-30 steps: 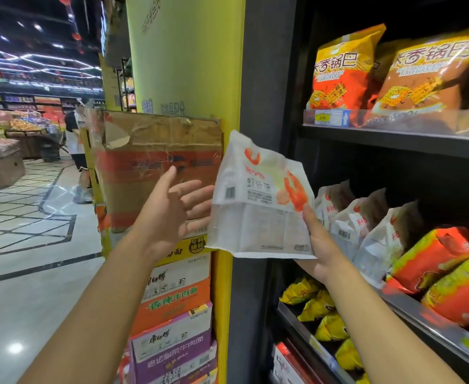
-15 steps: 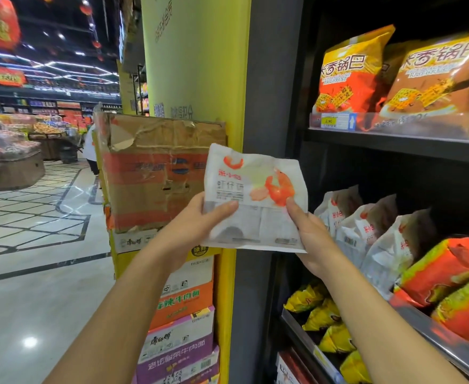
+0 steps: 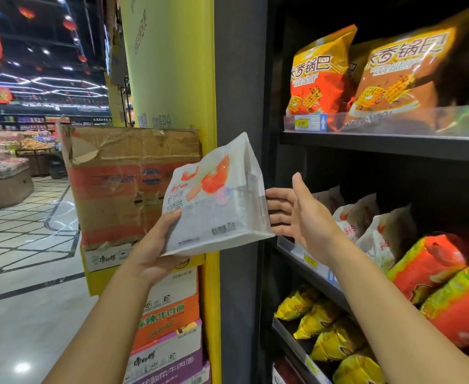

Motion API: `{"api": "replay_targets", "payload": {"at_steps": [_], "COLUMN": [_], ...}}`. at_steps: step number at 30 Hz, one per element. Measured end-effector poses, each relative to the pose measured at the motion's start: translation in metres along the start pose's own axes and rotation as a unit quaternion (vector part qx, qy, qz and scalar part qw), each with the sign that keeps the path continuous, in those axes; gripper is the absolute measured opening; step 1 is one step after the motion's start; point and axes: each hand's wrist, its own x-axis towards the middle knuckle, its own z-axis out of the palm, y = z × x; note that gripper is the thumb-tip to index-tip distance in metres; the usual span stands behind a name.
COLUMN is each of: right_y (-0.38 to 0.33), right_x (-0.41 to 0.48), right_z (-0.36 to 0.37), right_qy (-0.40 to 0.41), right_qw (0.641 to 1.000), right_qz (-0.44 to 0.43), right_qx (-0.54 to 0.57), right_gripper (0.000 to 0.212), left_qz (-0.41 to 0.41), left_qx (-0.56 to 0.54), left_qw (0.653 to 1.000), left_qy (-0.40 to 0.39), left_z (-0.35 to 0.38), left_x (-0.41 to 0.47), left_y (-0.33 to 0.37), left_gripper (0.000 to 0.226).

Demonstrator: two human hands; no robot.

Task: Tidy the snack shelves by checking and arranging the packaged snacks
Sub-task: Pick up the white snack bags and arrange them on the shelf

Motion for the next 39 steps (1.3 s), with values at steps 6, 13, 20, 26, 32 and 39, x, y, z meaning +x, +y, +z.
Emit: {"api": "replay_targets", "payload": {"at_steps": [6, 13, 20, 26, 32, 39], "right_y": [0.002, 0.009, 0.008, 0.016, 0.026, 0.035], "right_x": [0.006, 0.014, 0.014, 0.014, 0.016, 0.006], "right_z": [-0.003, -0.015, -0.017, -0.012, 0.010, 0.030], "right_qy": [-0.049, -0.024, -0.059, -0.020, 0.076, -0.018], "right_qw": [0.997, 0.978, 0.950, 0.982, 0.996, 0.992], "right_qz": [0.049, 0.163, 0.182, 0.099, -0.049, -0.116], "right_qx": [-0.026, 0.131, 0.246, 0.157, -0.005, -0.037], "right_gripper": [0.050, 0.039, 0.040, 0.042, 0.051, 0.054], "left_qz": [-0.019, -0.077, -0.030, 0.084, 0.235, 0.199], "left_qx": [0.153, 0.179, 0.166, 0.323, 0.368, 0.369], "left_qw": [0.988, 0.979, 0.983, 0.942, 0.900, 0.904], "left_qy": [-0.022, -0.062, -0.072, 0.031, -0.017, -0.083], "left_z": [0.031, 0.042, 0.045, 0.040, 0.072, 0.085], "left_x": [0.001, -0.005, -0.006, 0.004, -0.020, -0.025], "left_y": [0.015, 0.043, 0.043, 0.032, 0.014, -0.011], "left_gripper": [0.028, 0.033, 0.031, 0.055, 0.044, 0.083]}}
